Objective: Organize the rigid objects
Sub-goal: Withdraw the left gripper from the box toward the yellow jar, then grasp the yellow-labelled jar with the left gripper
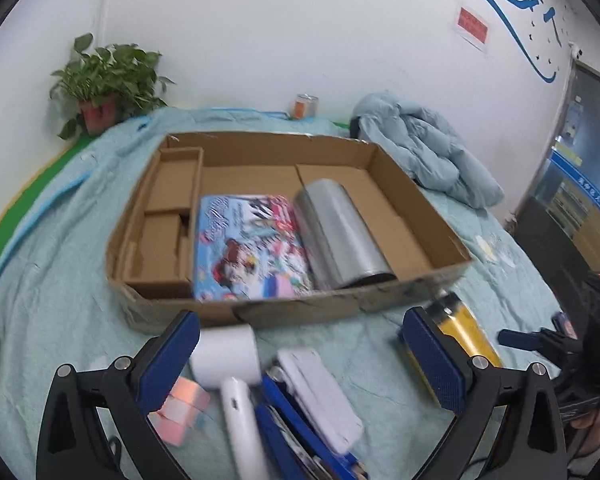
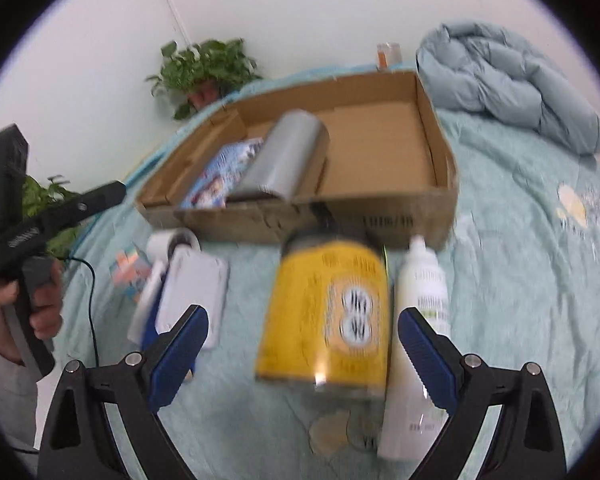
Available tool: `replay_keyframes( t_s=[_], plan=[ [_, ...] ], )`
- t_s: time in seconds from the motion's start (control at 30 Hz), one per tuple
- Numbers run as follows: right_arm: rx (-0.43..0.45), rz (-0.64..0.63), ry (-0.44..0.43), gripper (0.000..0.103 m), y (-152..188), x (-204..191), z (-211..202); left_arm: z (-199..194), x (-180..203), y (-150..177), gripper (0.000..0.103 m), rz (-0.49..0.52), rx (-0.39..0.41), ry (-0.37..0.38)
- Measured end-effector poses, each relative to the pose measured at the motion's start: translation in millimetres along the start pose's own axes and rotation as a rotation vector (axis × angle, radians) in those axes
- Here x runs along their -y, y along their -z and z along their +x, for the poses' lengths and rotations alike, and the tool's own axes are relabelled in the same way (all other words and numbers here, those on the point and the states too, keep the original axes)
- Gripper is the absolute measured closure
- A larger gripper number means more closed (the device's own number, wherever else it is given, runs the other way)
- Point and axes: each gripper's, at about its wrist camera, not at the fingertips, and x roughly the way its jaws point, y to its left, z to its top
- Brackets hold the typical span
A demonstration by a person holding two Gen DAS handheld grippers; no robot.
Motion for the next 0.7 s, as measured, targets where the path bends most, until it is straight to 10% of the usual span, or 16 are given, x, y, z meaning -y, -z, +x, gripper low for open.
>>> replay_keyframes(
  t_s=[0.27, 0.53, 0.7],
  plan=[
    [-0.039, -0.003, 0.09, 0.028, 12, -1, 18, 17, 31, 21, 0.001, -0.061, -0.14, 0.2],
    [-0.138, 0.037, -0.069, 0.027, 40, -22, 6, 62, 76, 53, 0.002, -0.093, -0.397, 0.429],
    [-0.14, 0.1, -0.229, 0.026, 32, -17, 2, 79, 81, 62, 0.009, -0.102, -0.46, 0.373]
  ],
)
